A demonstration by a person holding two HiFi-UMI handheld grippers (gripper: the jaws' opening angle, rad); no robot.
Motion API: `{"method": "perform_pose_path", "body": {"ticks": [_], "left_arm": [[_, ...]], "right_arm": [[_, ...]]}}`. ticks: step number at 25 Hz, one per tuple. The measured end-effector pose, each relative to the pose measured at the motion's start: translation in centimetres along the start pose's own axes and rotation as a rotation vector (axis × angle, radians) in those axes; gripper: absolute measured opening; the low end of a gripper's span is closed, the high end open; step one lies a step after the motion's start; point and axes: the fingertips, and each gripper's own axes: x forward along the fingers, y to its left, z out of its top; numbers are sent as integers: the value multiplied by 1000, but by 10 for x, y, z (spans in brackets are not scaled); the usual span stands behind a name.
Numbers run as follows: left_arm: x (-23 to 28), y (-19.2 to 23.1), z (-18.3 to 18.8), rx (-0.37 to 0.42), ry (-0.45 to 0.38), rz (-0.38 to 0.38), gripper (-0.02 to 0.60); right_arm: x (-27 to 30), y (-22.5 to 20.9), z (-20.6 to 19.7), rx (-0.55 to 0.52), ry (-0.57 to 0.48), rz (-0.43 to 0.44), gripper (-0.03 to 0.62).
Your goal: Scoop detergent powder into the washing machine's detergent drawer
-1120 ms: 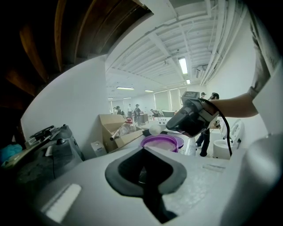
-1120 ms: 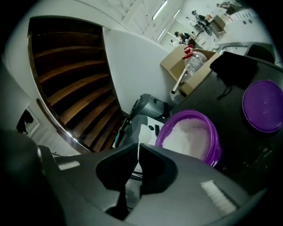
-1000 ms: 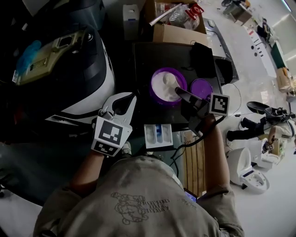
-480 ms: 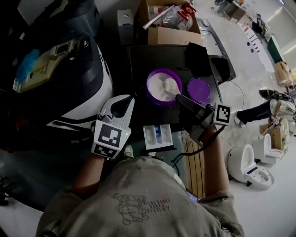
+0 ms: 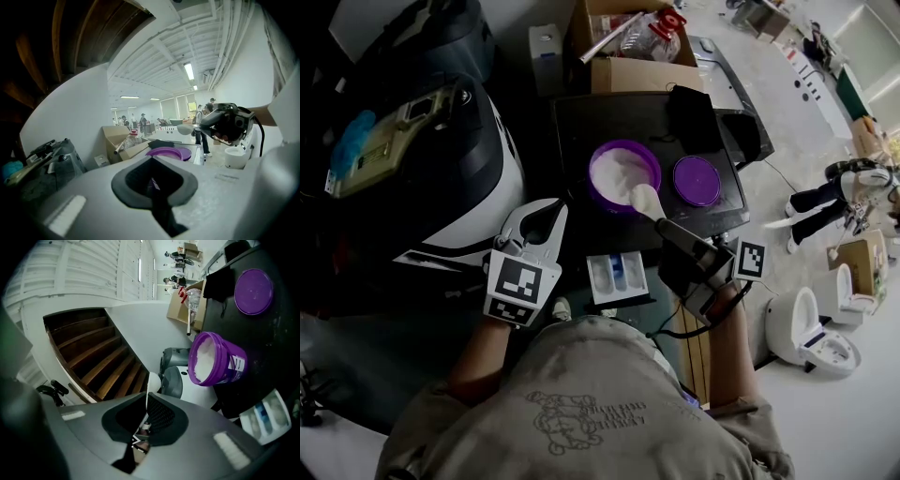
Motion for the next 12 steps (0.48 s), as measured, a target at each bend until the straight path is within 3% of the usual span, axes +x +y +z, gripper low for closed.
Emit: {"method": "perform_pose_path", "body": {"ticks": [7, 12], "left_arm": [[-7, -13, -1, -4, -38, -3, 0], [-6, -26, -13, -92, -49, -38, 0]], "right_arm": [[-15, -5, -22, 28, 4, 15, 35], [-23, -15, -32, 53, -7, 13, 35]]}}
